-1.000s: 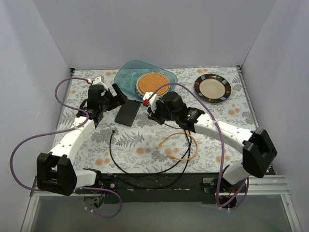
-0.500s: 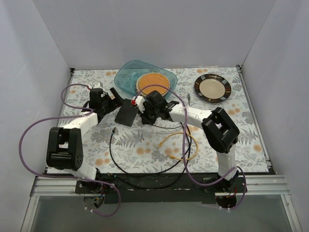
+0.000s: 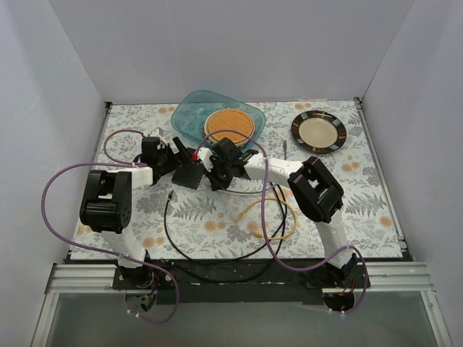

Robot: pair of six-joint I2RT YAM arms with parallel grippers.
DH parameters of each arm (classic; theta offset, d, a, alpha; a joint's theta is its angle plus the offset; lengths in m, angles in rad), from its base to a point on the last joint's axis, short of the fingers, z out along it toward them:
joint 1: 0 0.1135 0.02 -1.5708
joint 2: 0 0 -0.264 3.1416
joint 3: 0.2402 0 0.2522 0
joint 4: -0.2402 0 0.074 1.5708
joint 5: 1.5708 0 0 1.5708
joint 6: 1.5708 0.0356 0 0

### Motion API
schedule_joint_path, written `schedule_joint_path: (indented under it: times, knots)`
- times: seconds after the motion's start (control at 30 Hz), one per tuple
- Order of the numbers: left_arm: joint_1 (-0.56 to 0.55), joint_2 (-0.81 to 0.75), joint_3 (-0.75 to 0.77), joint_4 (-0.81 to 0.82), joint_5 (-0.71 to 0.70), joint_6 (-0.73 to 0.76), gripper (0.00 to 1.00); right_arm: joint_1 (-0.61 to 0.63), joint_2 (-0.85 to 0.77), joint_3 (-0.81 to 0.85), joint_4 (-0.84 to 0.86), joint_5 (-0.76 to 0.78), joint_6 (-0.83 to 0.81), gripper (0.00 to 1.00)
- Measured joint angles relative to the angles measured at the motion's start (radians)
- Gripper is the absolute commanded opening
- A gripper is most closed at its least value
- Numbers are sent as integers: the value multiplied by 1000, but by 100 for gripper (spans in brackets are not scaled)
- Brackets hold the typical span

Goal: Insert the plug into the switch port

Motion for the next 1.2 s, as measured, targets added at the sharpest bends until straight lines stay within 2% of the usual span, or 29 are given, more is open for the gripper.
schedule_joint_path:
  times: [1.2]
  knots:
    - [3,-6,-32,34,76,-17,98,36,121,192,-93,126,100,1]
